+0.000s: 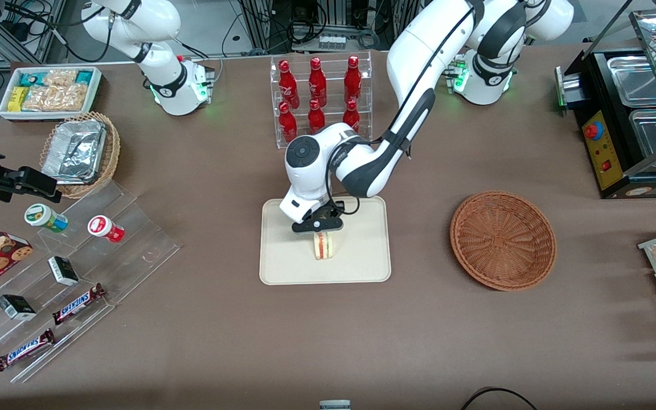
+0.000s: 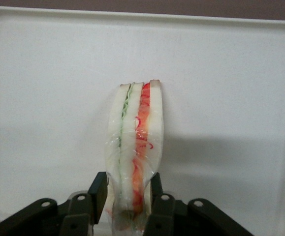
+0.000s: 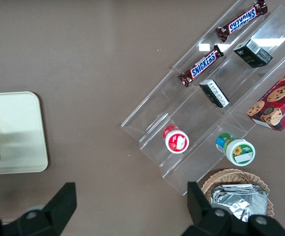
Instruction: Place sandwich from basket to tray
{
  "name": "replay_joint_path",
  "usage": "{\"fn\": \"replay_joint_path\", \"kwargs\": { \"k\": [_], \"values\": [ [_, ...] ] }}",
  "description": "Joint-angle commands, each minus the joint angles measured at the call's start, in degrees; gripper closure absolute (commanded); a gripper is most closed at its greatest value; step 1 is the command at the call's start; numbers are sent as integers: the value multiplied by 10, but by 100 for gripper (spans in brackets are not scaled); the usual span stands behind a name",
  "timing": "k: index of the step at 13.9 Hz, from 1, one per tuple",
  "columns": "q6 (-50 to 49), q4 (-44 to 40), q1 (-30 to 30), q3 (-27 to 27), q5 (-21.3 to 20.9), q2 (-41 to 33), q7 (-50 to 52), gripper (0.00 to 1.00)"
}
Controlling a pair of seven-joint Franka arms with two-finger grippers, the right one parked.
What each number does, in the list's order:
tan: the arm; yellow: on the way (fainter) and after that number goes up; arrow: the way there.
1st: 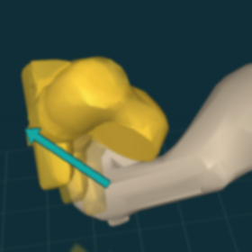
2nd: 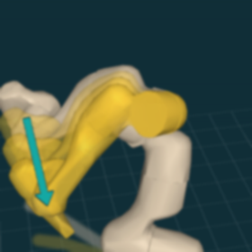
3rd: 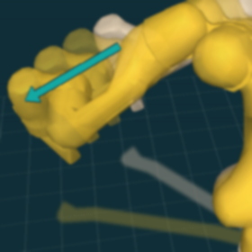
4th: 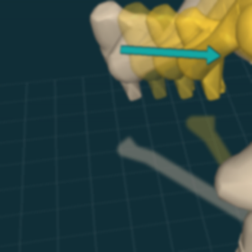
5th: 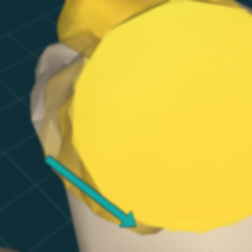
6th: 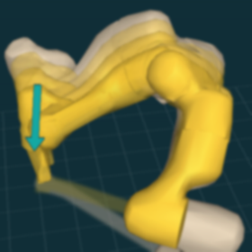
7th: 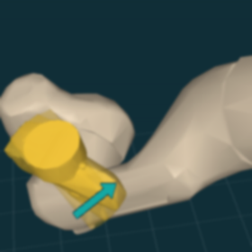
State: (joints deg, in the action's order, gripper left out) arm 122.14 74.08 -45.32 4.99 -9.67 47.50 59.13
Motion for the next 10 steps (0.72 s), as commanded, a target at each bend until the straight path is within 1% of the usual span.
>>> {"fn": "replay_joint_path", "kwargs": {
  "k": [1,2,3,5,7,9,10],
  "values": [
    [-13,-10,-5,-6,-2,-26,17,0],
    [-29,-9,-4,-7,8,-48,17,0],
    [-58,-9,4,-9,26,-73,17,0],
    [-122,-8,38,-9,53,-133,12,0],
    [-184,-3,82,-7,63,-188,5,0],
    [-246,-1,102,-9,65,-233,-12,0],
    [-283,2,130,-8,66,-254,-35,0]
  ]
}}
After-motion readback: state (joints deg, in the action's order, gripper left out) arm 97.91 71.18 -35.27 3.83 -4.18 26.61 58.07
